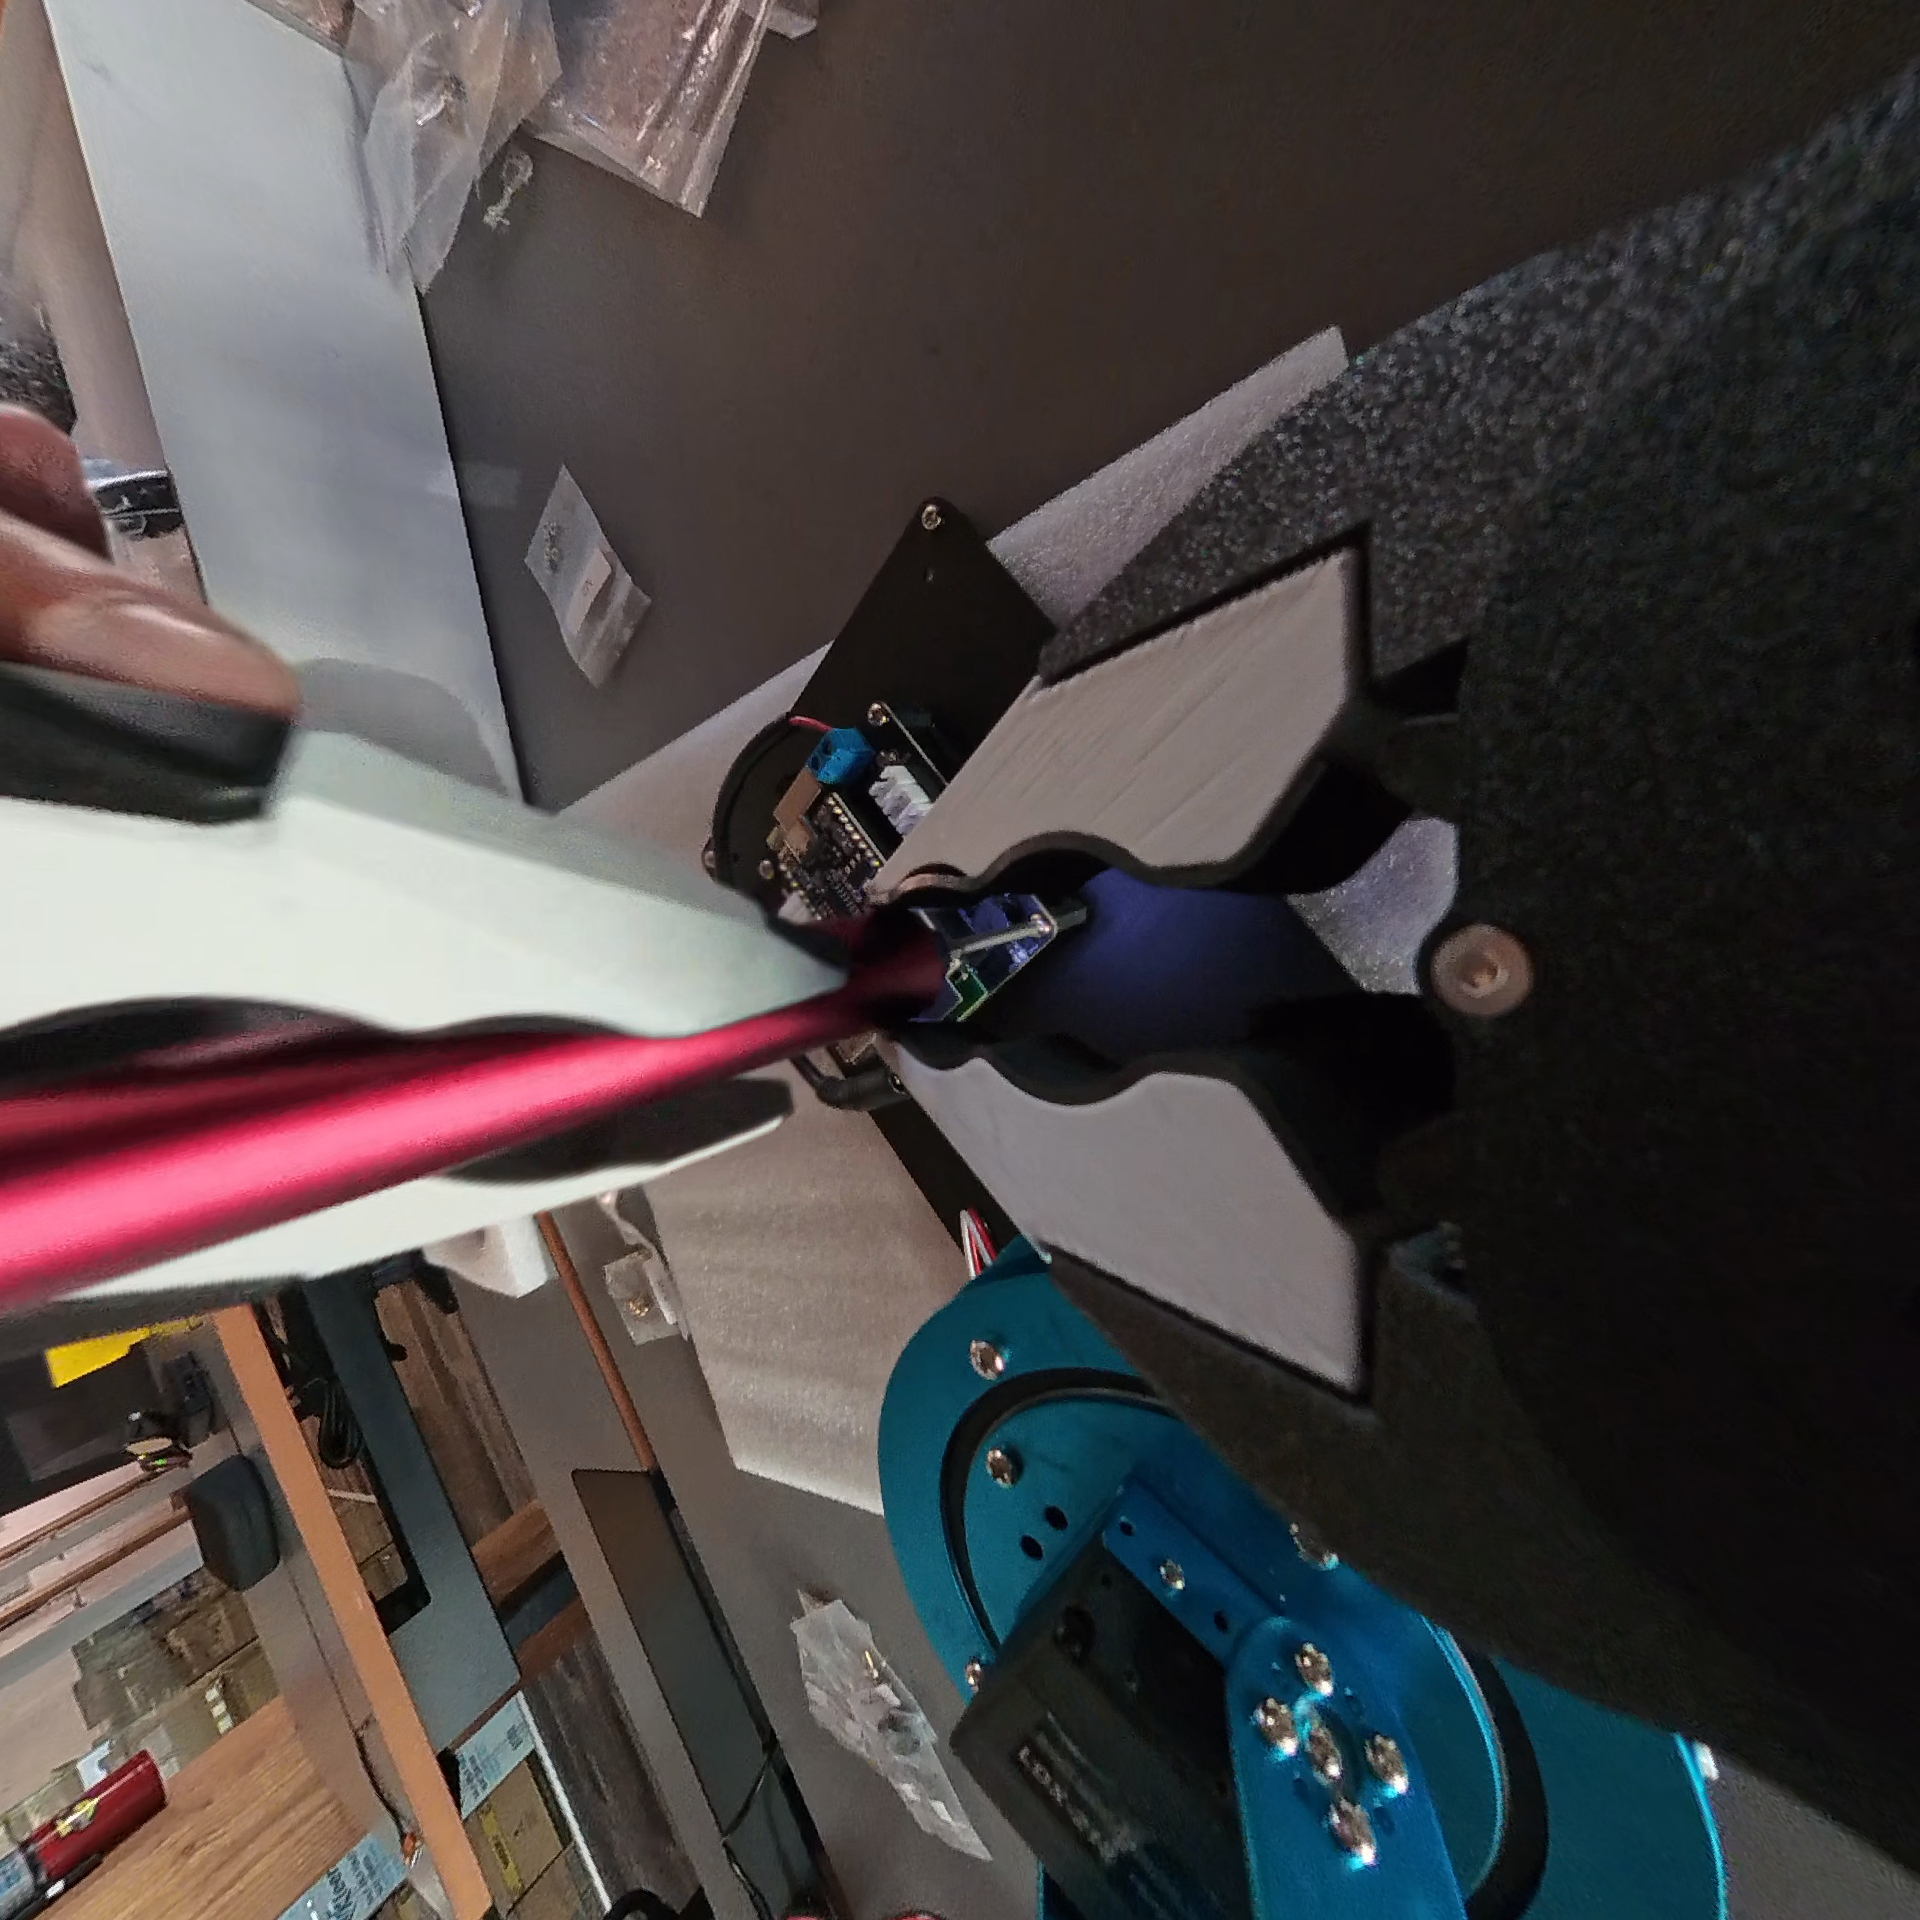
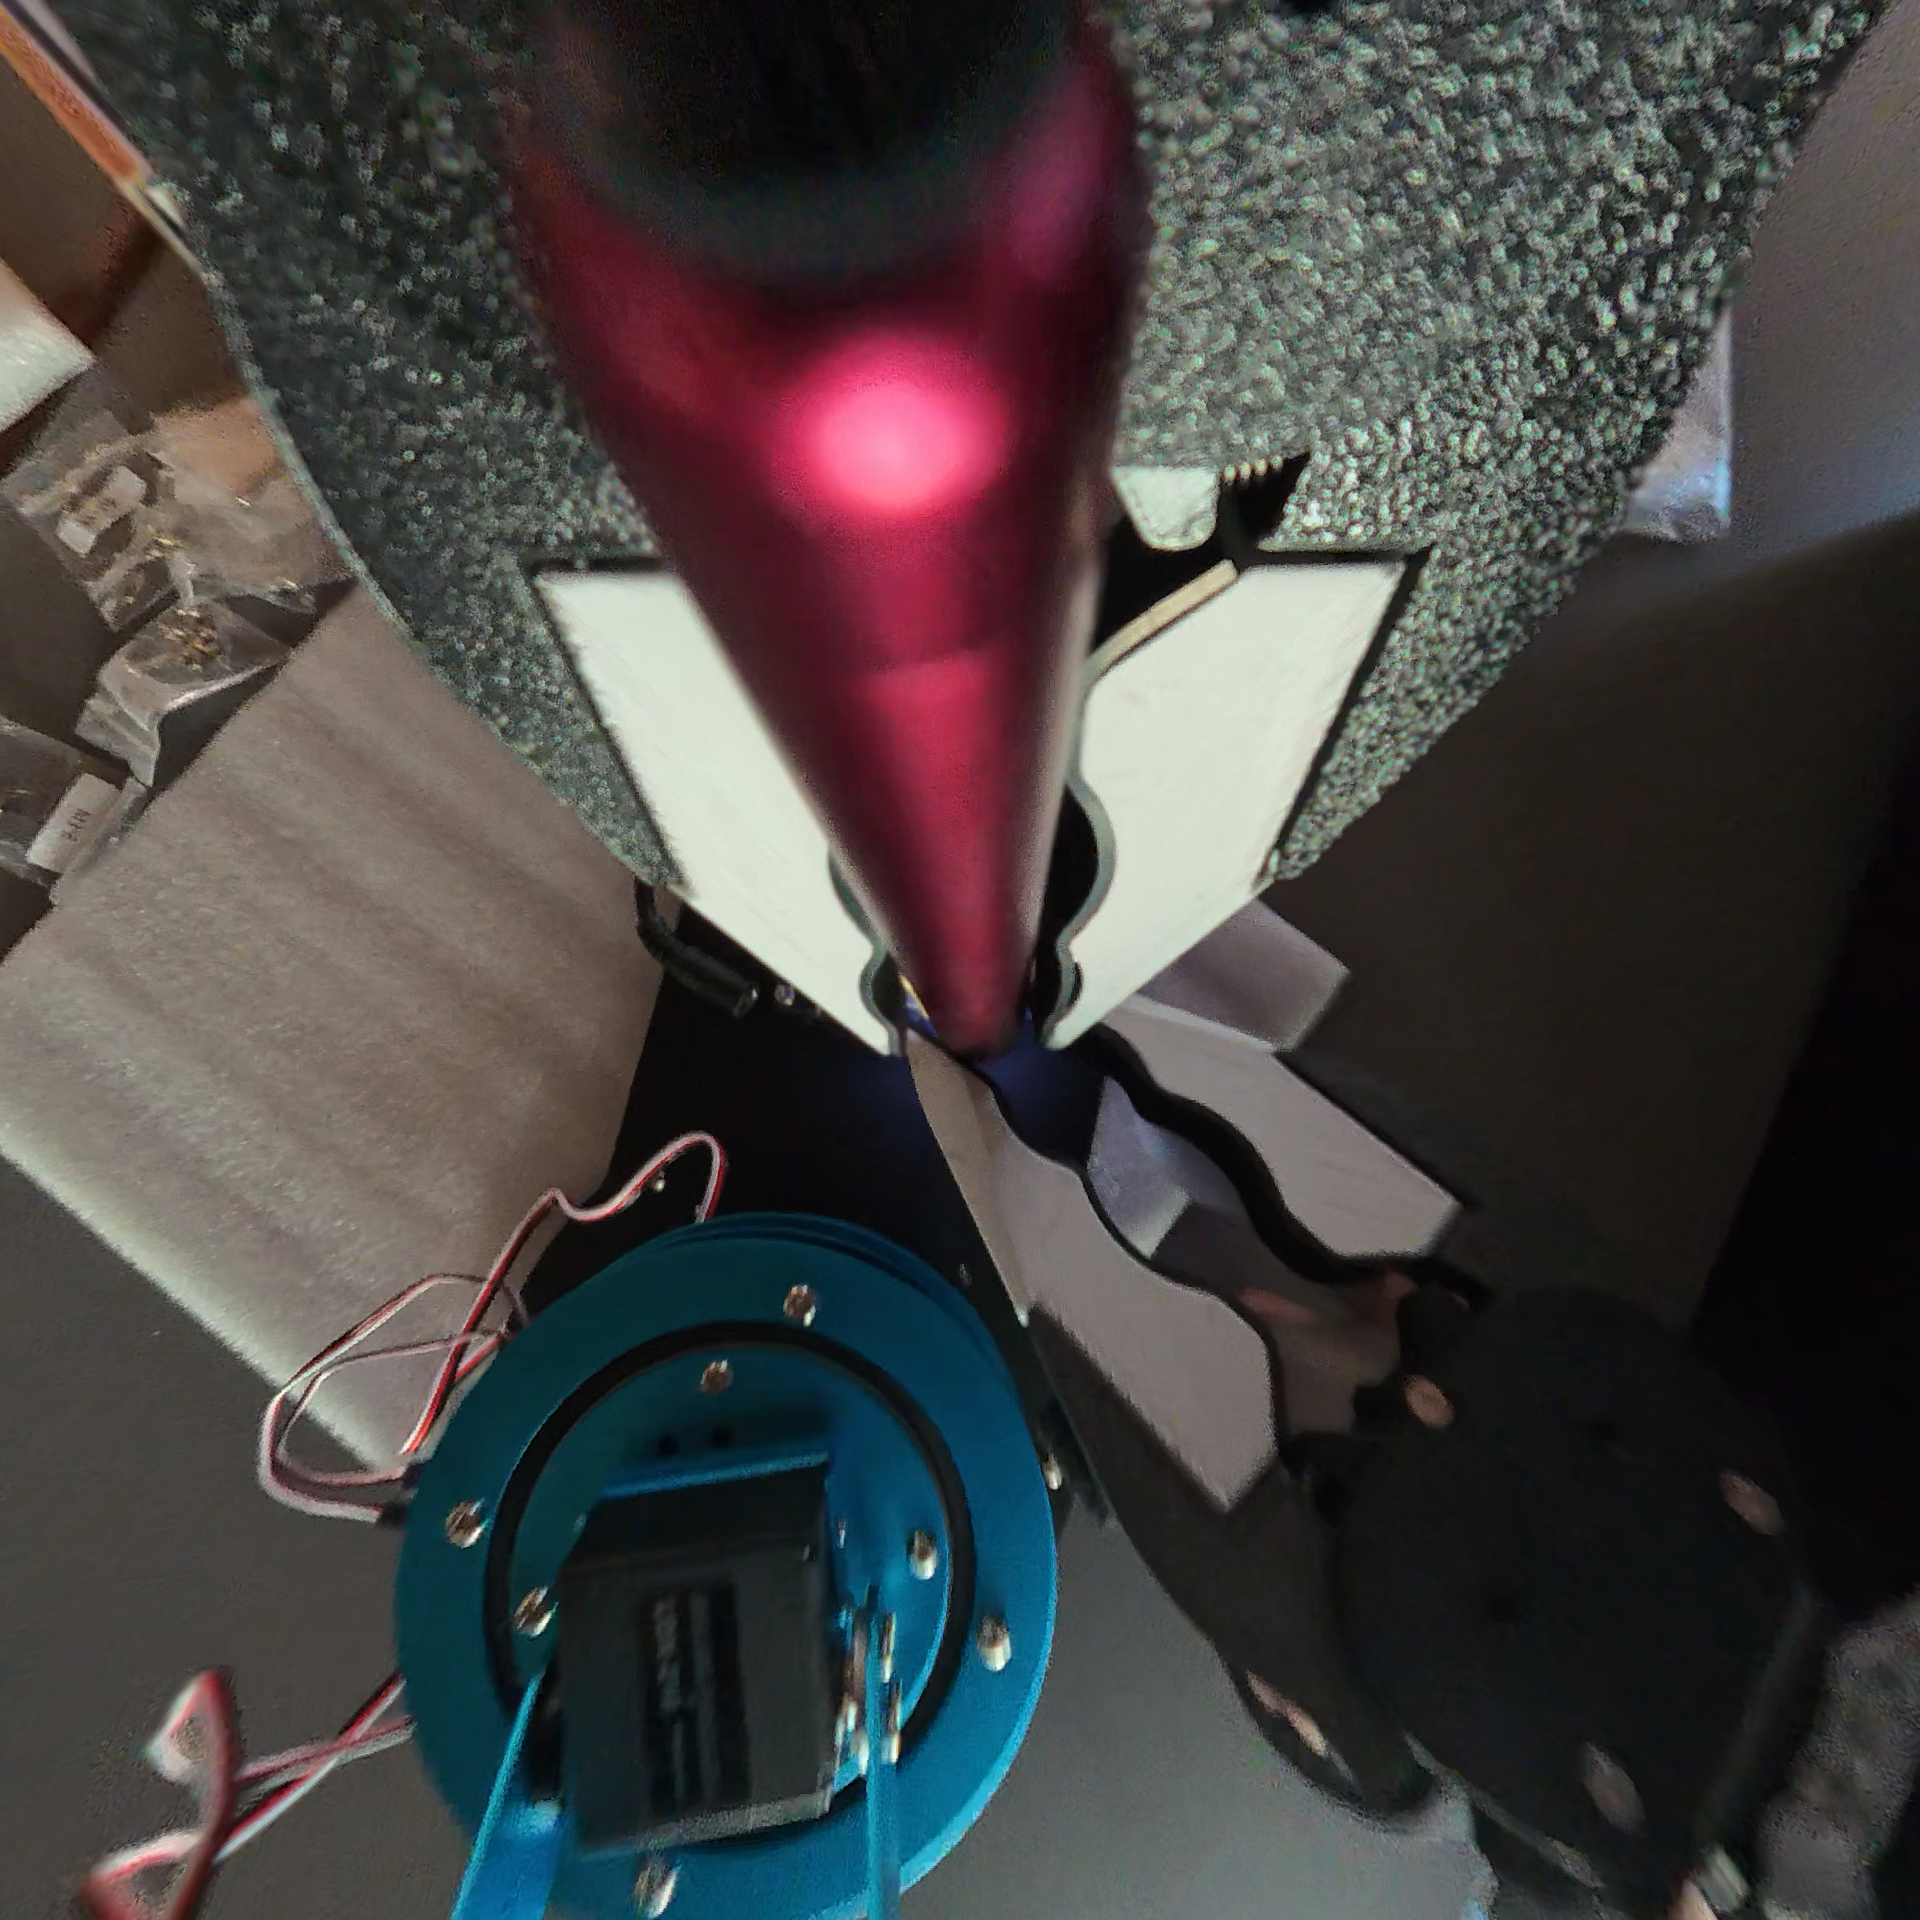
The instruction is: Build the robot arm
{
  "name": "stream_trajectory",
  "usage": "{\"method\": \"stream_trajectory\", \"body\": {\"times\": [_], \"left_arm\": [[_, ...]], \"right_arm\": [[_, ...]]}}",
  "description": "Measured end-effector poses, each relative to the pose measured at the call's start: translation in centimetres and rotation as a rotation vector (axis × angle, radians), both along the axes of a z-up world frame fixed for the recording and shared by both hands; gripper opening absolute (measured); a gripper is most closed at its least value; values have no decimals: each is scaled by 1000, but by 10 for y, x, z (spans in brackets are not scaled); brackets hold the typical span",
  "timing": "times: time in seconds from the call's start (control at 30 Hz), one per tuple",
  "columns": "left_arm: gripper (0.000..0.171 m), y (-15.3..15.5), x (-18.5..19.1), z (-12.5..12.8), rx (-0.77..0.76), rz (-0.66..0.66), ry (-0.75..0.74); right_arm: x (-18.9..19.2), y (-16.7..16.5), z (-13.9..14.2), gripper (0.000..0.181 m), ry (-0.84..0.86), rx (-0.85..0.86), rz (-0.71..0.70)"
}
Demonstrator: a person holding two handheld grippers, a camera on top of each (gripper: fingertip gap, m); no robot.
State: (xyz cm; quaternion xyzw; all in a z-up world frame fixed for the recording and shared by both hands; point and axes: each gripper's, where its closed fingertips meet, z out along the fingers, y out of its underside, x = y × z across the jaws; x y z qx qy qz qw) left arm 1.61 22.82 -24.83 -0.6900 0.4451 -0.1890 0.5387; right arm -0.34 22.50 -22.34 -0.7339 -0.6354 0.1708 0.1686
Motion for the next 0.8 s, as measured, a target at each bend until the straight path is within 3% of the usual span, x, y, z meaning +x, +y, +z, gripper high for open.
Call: {"method": "stream_trajectory", "body": {"times": [0.1,0.37,0.53,0.67,0.8], "left_arm": [[20,-2,0,1,17,0,10],[19,-15,5,2,84,-13,86],[19,-24,4,20,48,-11,5],[19,-62,18,43,138,-119,16],[19,-105,35,32,180,-241,101]], "right_arm": [[-4,-2,21,20,122,-7,-57],[13,-23,24,21,110,192,-106],[8,-28,43,22,143,200,-122],[34,-64,67,21,204,133,-152],[70,-114,54,21,282,114,-304]]}}
